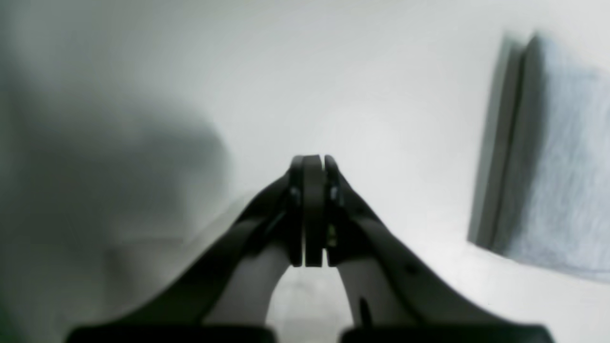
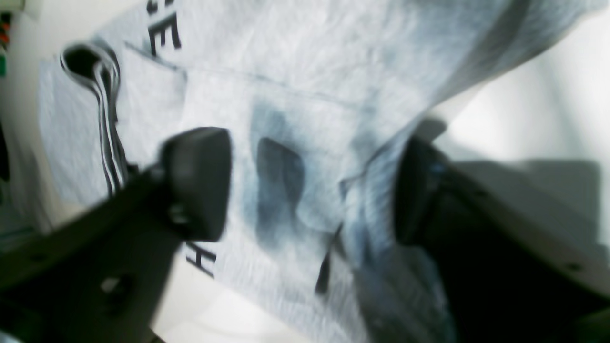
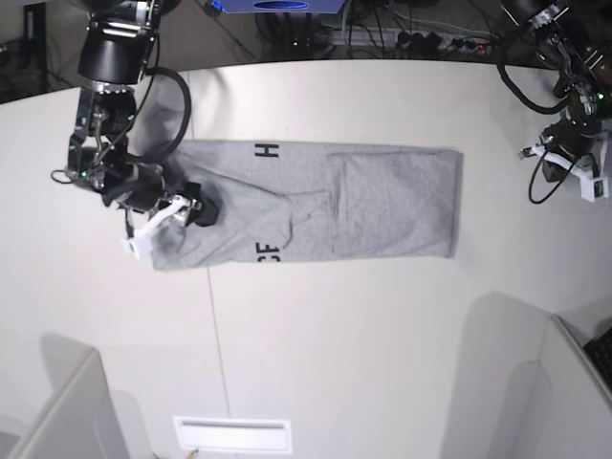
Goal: Fold the T-shirt properly
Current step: 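Release the left gripper and move both grippers to the folded bundle, then grasp the bundle with both grippers and fold it over once more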
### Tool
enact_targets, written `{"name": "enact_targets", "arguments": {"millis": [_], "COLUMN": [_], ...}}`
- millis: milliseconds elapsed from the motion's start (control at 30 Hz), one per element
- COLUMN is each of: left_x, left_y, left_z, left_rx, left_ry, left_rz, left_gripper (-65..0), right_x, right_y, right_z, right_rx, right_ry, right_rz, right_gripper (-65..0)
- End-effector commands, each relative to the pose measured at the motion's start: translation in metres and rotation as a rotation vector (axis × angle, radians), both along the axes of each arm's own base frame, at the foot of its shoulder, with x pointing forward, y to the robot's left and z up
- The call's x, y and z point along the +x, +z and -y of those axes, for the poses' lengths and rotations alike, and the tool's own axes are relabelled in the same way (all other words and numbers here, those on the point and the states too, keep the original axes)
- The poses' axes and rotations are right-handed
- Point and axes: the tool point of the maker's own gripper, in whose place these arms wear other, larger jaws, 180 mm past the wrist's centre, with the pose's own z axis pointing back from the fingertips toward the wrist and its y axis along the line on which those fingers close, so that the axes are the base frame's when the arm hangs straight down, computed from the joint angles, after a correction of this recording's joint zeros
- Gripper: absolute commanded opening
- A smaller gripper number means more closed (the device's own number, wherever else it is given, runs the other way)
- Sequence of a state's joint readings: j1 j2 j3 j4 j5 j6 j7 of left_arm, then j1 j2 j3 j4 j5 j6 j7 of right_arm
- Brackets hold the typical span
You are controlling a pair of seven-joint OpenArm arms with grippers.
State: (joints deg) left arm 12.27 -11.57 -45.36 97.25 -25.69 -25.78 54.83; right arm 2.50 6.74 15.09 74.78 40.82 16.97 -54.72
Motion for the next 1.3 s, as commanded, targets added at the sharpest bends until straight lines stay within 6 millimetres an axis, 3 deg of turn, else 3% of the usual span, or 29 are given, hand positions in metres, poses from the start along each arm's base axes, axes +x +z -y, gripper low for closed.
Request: {"name": "enact_targets", "arguments": {"millis": [0,233,333,400,467,700,833,1000,1267], "left_x": [0.015,0.039,0.041,0.04,0.042,0.061,0.067,0.069,0.075], "left_y": [0.014,-0.025,-0.038,-0.04,-0.047,-0.061,-0.06,-0.054,-0.039], "left_z": [-0.003,0.034,0.037,0.037,0.05,0.12,0.165,0.208,0.212], "left_rx": [0.046,0.049,0.054,0.065,0.068,0.041,0.006,-0.014,0.009], "left_ry": [-0.029,-0.154,-0.165,-0.167,-0.213,-0.392,-0.482,-0.587,-0.607], "left_rz": [0.068,0.034,0.01,0.003,-0.017,-0.033,-0.013,0.012,0.054], "left_gripper": [-65.0,-65.0,-65.0,-65.0,-65.0,-65.0,-65.0,-65.0,-65.0], "right_x": [-0.029,-0.031,-0.03,-0.029,-0.023,0.0,0.017,0.026,0.036], "right_y": [-0.027,-0.029,-0.029,-0.029,-0.026,-0.005,0.014,0.038,0.078], "right_z": [0.003,0.006,0.008,0.013,0.018,0.023,0.036,0.022,-0.044], "right_rx": [-0.06,-0.066,-0.069,-0.08,-0.092,-0.125,-0.301,-0.417,-0.426], "right_ry": [0.042,0.038,0.036,0.033,0.015,-0.001,0.029,0.04,0.177], "right_rz": [-0.144,-0.152,-0.148,-0.144,-0.112,-0.01,0.056,0.13,0.259], "right_gripper": [-29.3,-46.5,-64.1,-65.0,-65.0,-65.0,-65.0,-65.0,-65.0]}}
